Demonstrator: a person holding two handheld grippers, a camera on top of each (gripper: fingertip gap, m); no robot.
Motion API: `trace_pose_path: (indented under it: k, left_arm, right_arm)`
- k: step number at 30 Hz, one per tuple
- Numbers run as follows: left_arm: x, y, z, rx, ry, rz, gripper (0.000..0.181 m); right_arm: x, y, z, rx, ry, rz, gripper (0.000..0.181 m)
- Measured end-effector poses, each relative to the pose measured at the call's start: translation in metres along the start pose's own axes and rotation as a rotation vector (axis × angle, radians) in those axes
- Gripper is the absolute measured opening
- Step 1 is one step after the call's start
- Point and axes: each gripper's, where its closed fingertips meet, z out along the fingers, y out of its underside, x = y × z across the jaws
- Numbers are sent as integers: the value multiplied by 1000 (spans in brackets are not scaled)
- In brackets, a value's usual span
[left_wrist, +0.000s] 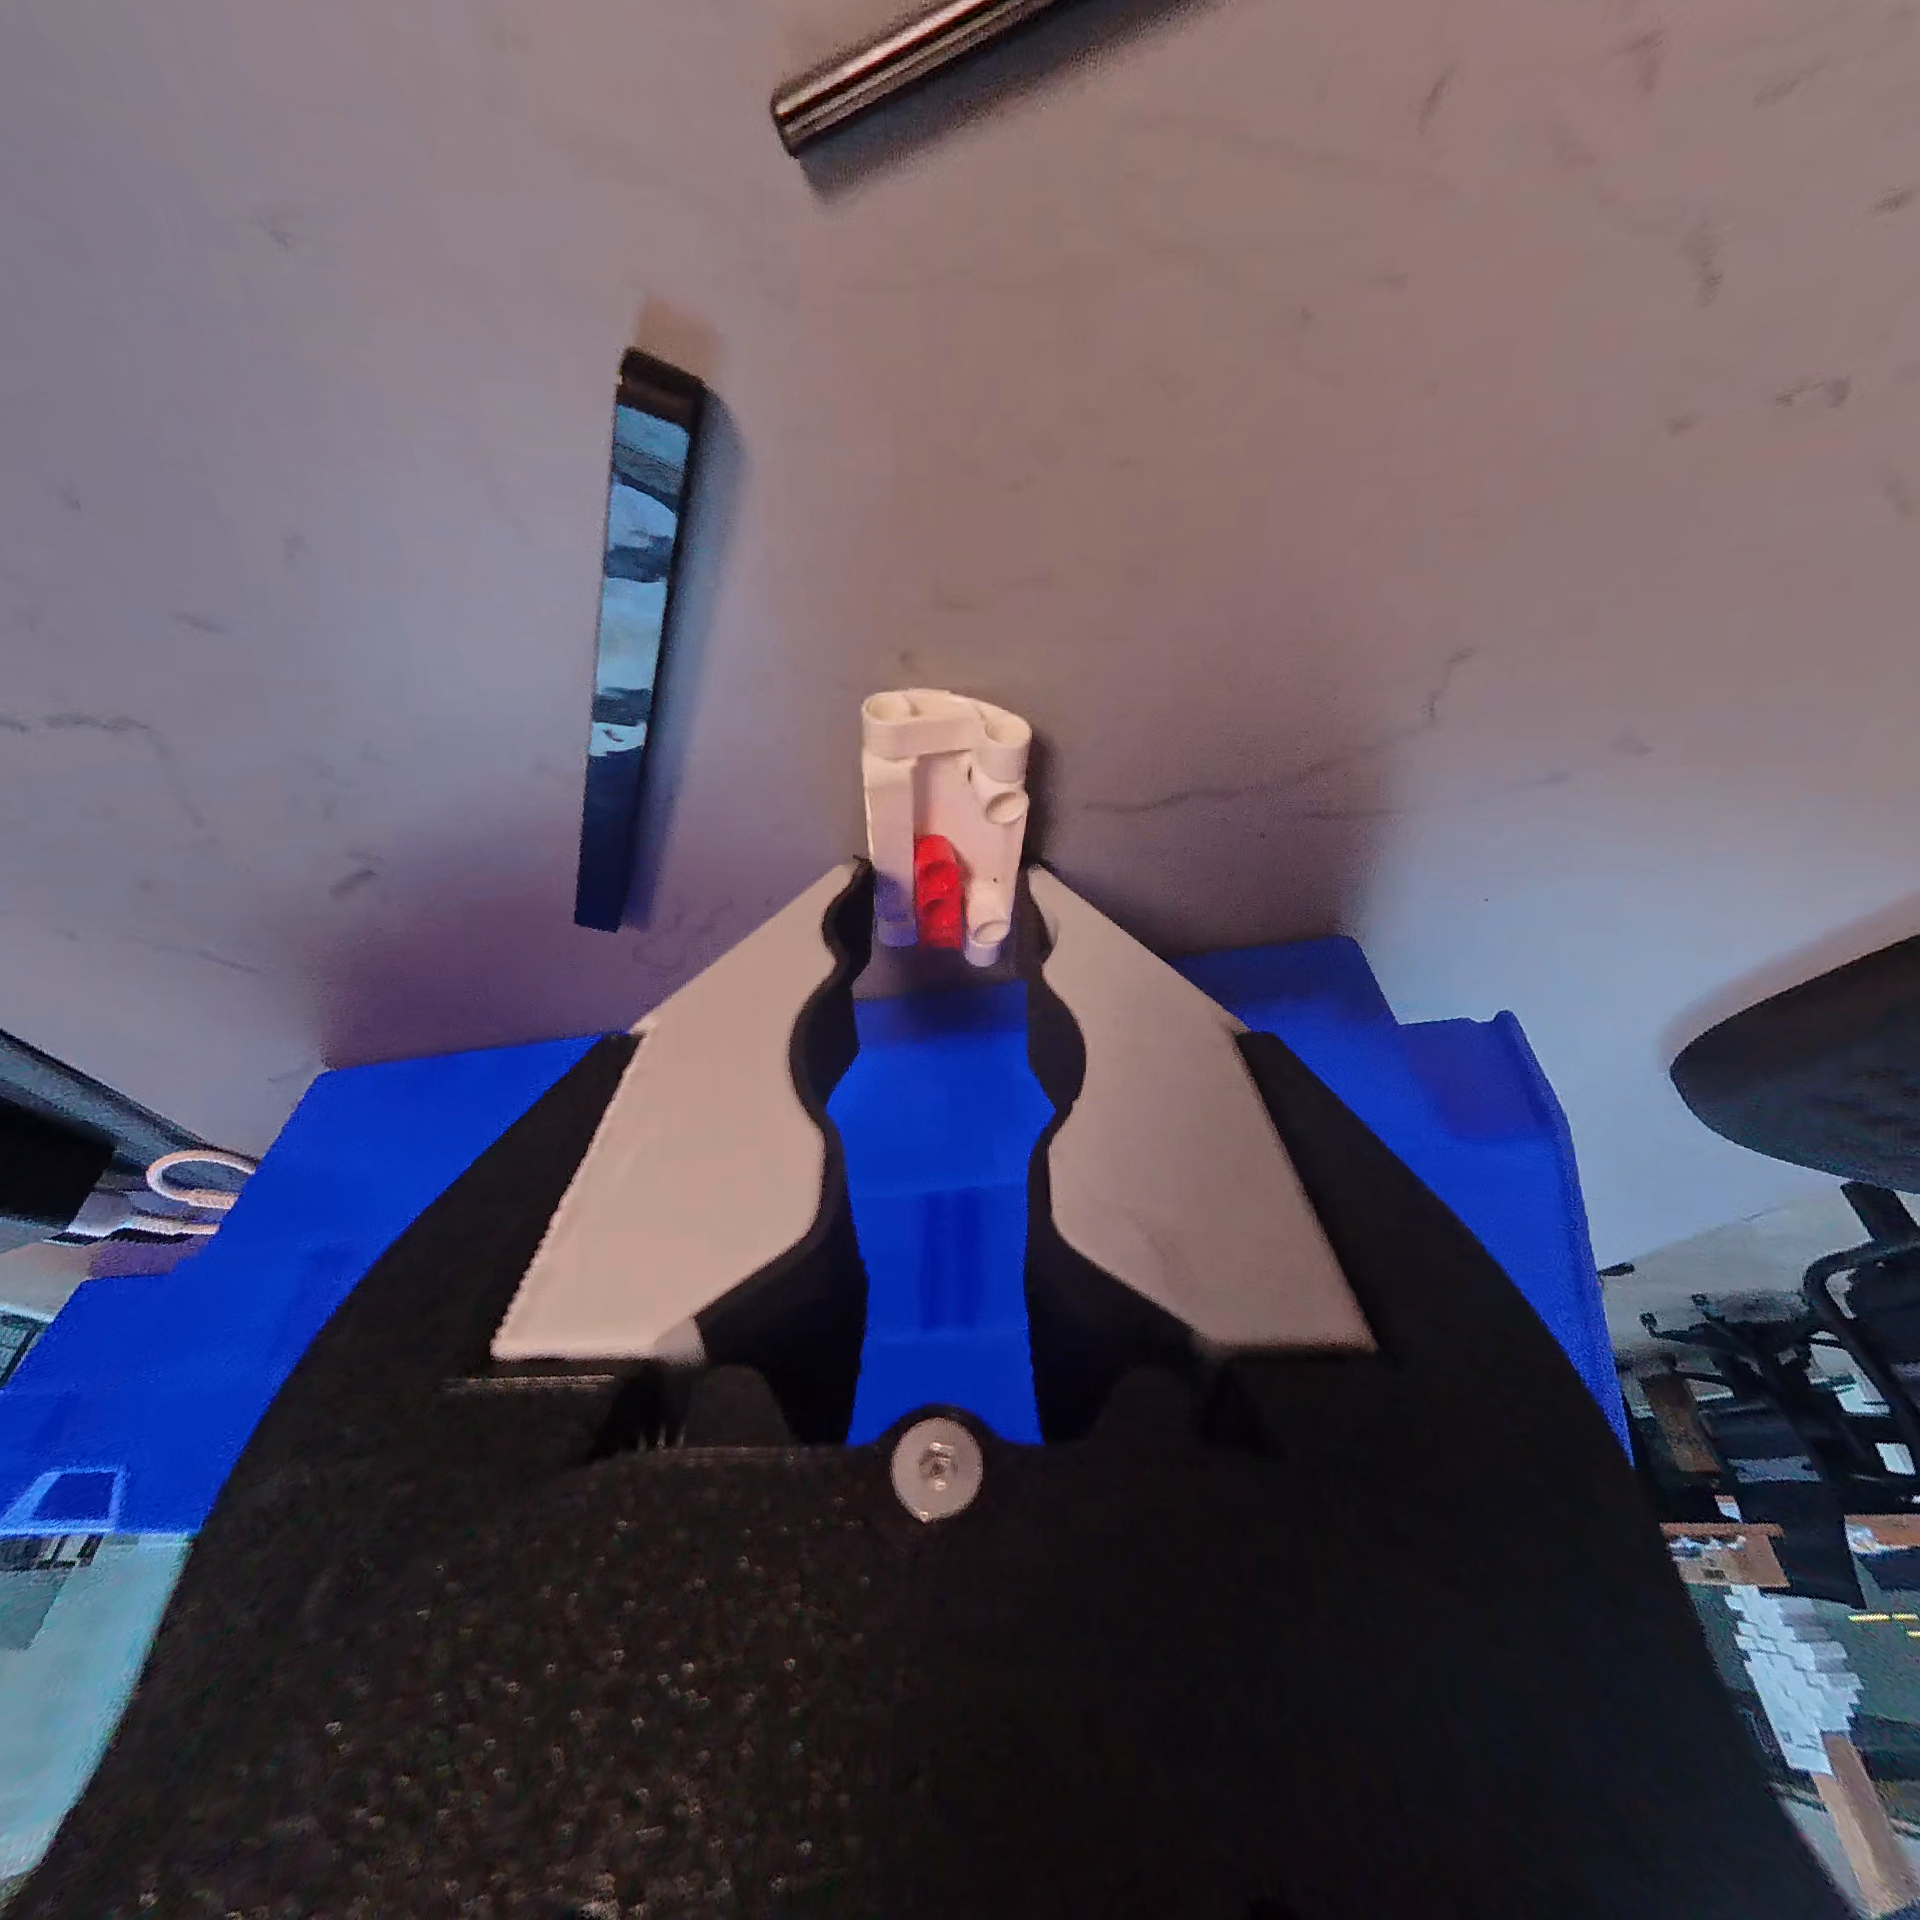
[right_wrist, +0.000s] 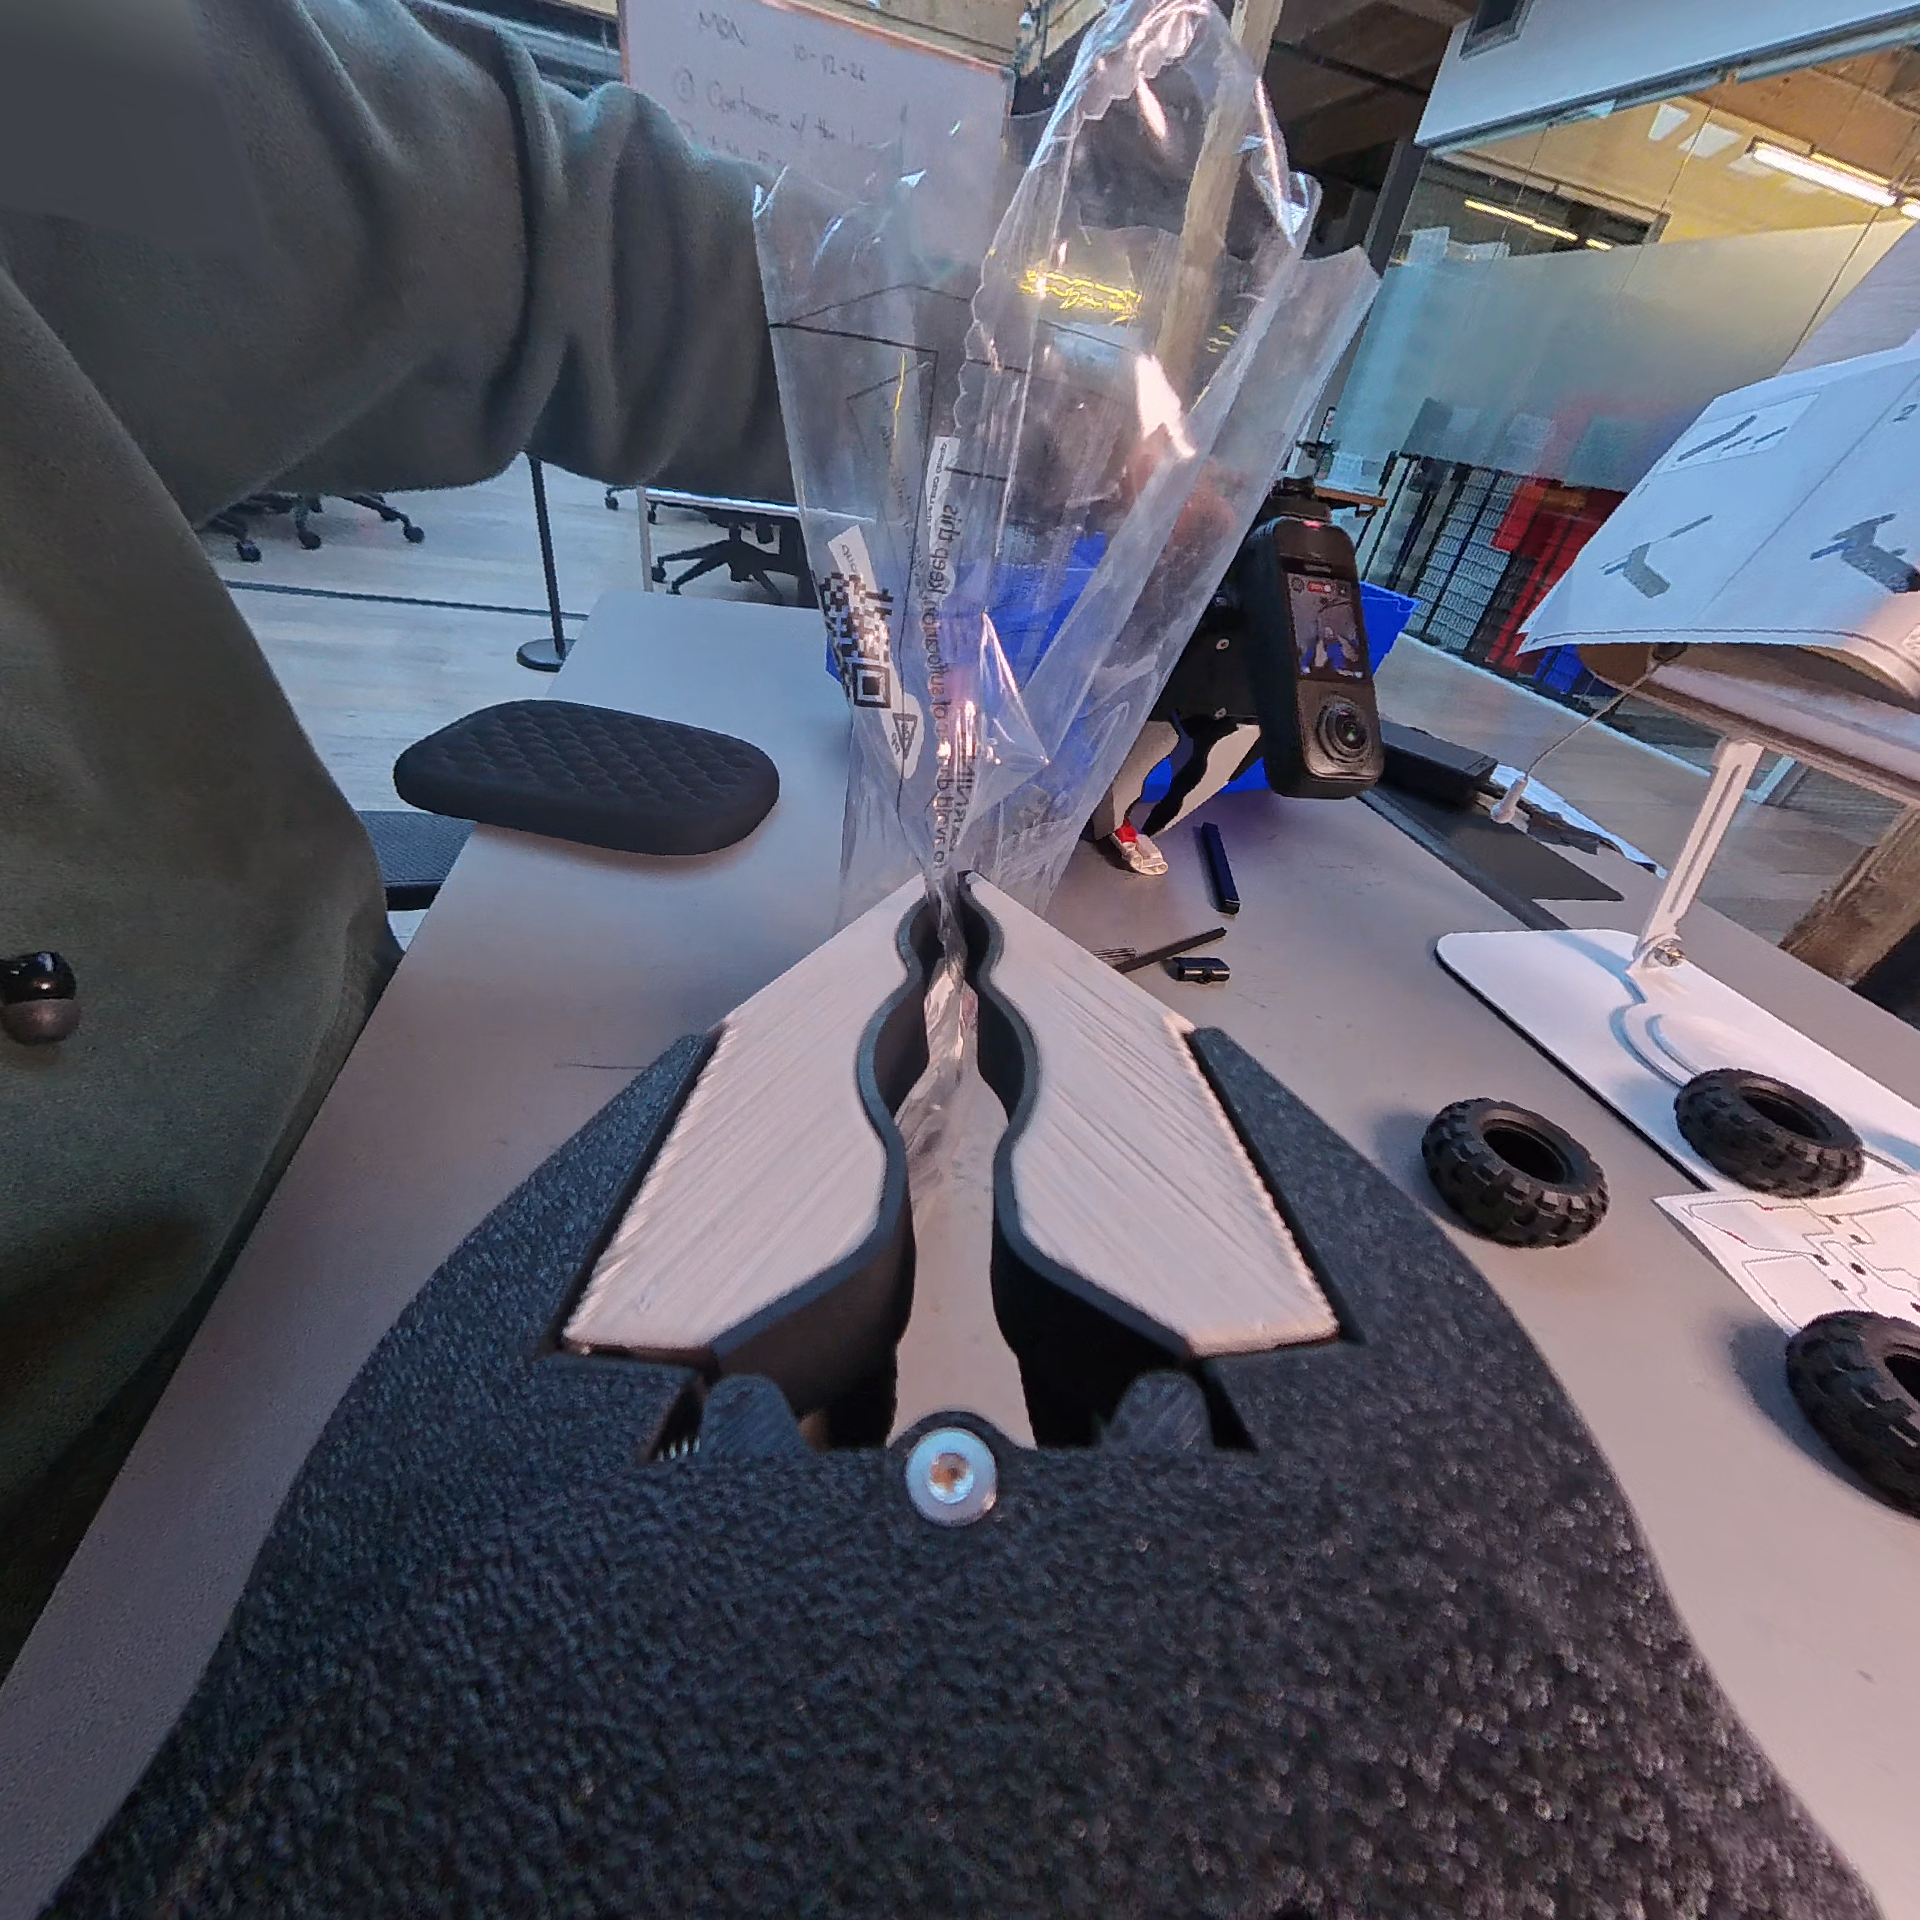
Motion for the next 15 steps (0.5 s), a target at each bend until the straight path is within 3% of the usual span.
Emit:
trace_pose_path:
  k: [3, 5, 11, 15]
  left_arm:
    - [3, 6, -8, -21, 10, 5, 26]
    - [4, 9, -32, 1, -8, 2, 25]
    - [19, 12, -162, 65, -162, 55, 25]
    - [63, -17, -252, 143, -239, 177, 25]
  right_arm:
    - [1, 0, 0, -2, 4, -2, 0]
    - [1, 0, 0, 0, 2, 3, 0]
    - [1, 1, 2, 0, -3, 12, 0]
    - [0, 1, 3, -2, -3, 6, 0]
